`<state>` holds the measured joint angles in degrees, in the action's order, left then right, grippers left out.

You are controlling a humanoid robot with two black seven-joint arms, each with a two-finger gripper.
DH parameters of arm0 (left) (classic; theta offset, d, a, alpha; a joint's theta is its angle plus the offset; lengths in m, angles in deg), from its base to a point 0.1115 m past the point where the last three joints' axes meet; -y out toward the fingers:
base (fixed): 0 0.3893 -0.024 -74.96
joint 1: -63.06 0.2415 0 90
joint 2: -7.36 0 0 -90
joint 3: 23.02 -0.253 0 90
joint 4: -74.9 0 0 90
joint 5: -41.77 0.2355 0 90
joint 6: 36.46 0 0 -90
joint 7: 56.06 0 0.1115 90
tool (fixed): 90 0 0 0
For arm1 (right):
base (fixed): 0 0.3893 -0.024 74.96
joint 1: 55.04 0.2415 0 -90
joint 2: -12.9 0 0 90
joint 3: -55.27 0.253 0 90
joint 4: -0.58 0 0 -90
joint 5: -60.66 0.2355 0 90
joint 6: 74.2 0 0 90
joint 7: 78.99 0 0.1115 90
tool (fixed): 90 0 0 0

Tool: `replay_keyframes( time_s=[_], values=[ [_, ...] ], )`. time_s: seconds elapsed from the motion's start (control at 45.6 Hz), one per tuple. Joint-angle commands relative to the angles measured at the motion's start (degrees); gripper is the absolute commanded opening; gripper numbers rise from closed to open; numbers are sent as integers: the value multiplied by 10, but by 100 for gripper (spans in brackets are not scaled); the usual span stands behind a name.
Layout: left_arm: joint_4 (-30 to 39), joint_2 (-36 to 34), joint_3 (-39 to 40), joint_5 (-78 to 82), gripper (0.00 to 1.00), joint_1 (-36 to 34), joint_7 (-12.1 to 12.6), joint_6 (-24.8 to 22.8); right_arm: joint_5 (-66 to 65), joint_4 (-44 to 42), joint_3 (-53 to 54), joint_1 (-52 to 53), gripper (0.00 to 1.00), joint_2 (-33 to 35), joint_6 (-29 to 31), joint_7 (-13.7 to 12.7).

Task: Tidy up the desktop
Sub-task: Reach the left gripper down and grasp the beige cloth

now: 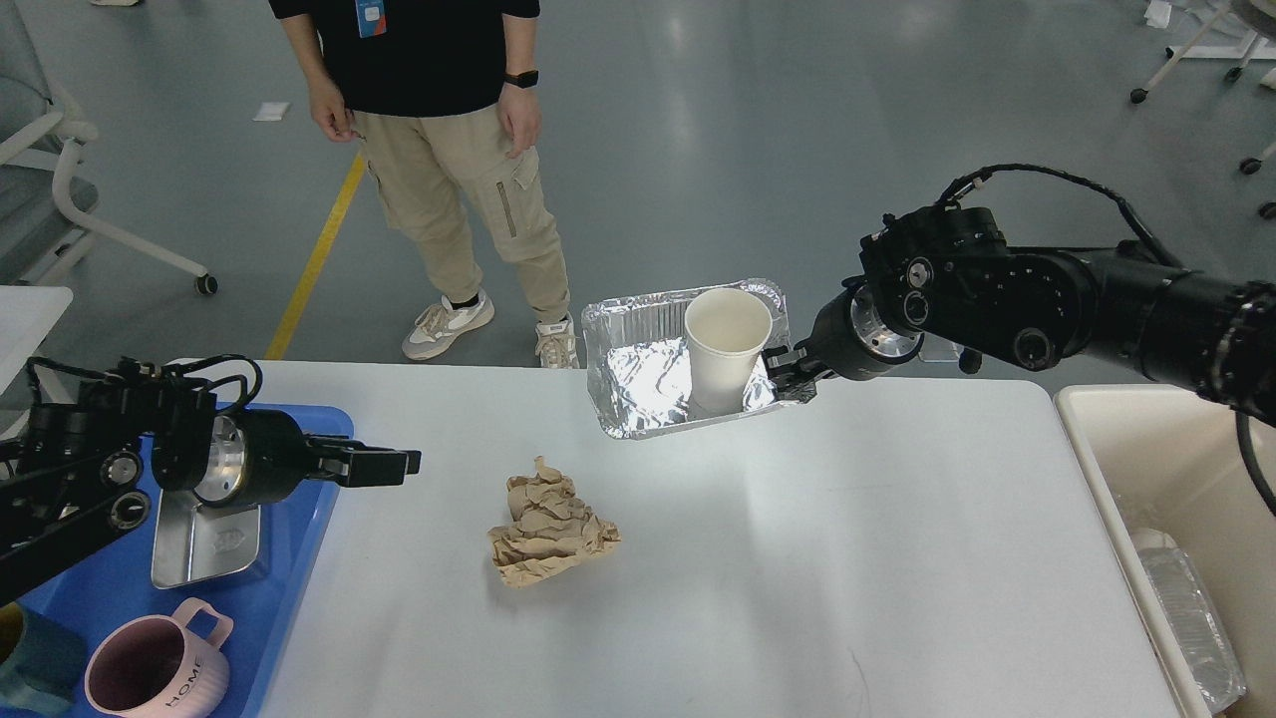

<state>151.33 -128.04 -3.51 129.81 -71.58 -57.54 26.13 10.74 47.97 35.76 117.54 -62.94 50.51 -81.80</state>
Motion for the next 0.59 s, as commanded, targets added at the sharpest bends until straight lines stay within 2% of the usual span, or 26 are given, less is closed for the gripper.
replay_keyframes(
  time_s=[0.0,0.219,0.395,0.57],
  values=[
    [-42,60,-33,44,97,-18,-5,-1,0,0,3,0,0,1,0,0],
    [-80,133,-73,101,97,-54,-28,-1,0,2,3,2,0,2,0,0],
    [-90,168,-100,104,97,-76,-28,-4,1,2,8,3,0,3,0,0],
    [-138,218,-136,113,97,-89,-29,-3,1,4,11,6,0,6,0,0]
  ],
)
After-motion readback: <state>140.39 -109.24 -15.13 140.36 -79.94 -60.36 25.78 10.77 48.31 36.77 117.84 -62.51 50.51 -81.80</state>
